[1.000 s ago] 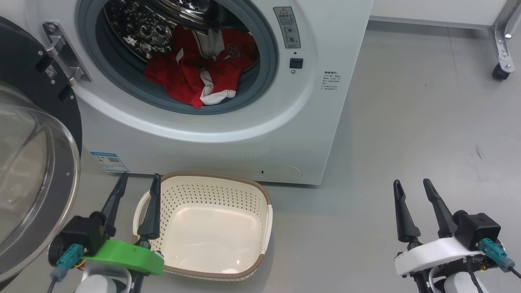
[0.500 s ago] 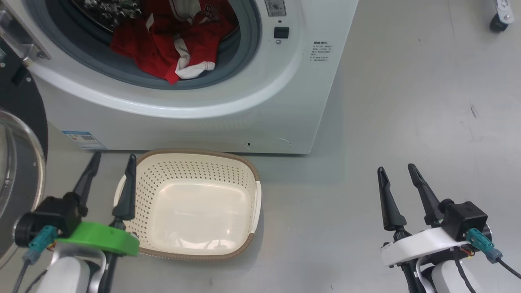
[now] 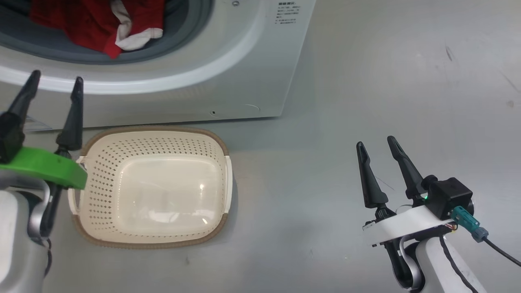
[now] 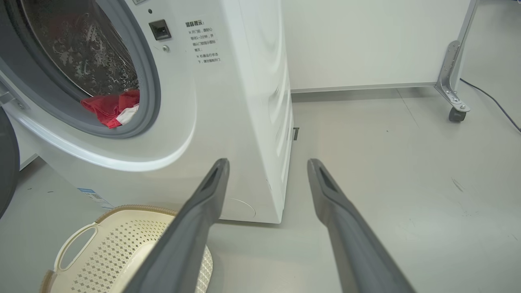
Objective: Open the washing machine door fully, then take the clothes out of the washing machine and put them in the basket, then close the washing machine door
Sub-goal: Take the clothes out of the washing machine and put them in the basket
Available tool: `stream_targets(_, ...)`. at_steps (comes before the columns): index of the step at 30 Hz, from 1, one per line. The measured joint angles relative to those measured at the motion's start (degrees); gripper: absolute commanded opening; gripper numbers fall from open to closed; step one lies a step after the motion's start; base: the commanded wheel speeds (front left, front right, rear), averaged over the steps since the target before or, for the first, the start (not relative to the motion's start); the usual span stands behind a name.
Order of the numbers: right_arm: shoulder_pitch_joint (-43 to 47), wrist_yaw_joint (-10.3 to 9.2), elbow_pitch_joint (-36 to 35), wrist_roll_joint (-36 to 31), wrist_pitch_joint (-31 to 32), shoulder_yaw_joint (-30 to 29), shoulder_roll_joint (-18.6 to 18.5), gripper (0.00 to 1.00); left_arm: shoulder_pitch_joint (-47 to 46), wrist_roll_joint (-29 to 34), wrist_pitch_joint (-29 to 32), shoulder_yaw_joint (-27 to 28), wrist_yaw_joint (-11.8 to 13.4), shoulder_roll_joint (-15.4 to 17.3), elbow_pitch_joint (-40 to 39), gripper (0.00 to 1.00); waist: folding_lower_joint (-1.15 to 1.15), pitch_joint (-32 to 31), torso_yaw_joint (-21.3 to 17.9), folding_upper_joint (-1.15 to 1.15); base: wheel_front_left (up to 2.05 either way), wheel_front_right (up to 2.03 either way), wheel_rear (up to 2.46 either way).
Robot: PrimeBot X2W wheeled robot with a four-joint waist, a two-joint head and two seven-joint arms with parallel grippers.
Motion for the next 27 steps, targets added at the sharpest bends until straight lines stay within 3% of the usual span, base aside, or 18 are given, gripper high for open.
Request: stream_targets(27, -5.6, 0.44, 2.5, 0.7, -0.4, 5.5, 1.4, 1.0, -22.5, 8.2, 14.8, 0.3, 3.6, 9.6, 16.3, 1.0, 0.0, 10.4, -11.8, 0.0, 0.0, 0.0, 0.0)
